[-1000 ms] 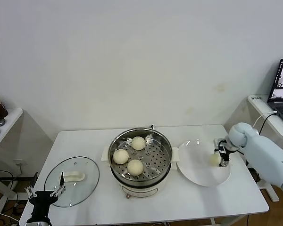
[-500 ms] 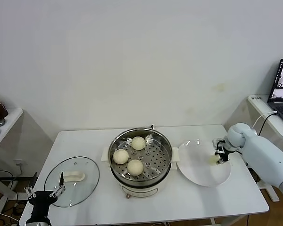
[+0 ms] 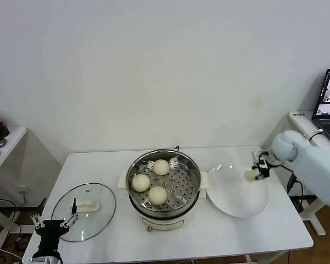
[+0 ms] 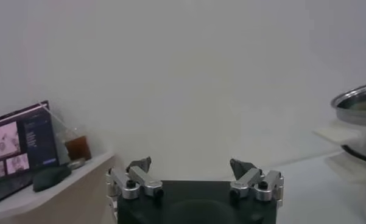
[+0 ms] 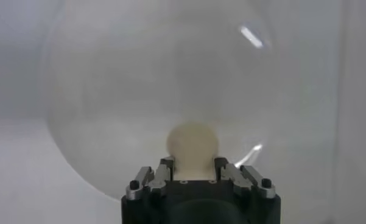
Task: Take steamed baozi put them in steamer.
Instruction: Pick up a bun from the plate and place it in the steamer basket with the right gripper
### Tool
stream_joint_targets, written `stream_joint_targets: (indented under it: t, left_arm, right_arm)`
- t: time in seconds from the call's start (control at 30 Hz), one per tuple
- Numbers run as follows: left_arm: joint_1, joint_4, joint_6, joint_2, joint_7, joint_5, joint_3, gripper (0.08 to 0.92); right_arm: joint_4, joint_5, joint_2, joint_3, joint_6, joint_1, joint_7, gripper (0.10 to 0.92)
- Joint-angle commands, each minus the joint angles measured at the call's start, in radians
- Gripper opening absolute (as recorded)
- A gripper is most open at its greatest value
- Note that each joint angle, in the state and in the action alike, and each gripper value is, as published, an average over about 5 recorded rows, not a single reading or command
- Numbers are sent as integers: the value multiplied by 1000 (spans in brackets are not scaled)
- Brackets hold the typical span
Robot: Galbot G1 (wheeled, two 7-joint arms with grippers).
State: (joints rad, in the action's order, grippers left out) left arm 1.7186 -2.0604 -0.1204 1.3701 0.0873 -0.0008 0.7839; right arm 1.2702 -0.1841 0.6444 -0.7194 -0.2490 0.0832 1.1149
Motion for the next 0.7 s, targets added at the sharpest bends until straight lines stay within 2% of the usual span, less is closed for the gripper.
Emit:
stream_joint_targets:
  t: [0.03, 0.2, 0.37, 0.5, 0.7]
  left_arm:
    - [-8, 1, 2, -3, 0, 0, -15, 823]
    - [-15, 4, 2, -5, 0, 2, -32, 823]
    - [-19, 5, 2, -8, 0, -2, -33, 823]
    - [-19, 4, 2, -4, 0, -8, -26, 823]
    - [-19, 0, 2, 7, 0, -16, -14, 823]
  right_arm:
    - [318, 436, -69, -472, -200, 554, -61, 427]
    - [449, 680, 33, -665, -337, 793, -135, 426]
    - [531, 840, 154, -688, -455, 797, -243, 429]
    - [537, 873, 234, -664, -480, 721, -317, 429]
    - [458, 802, 322, -642, -480, 592, -340, 433]
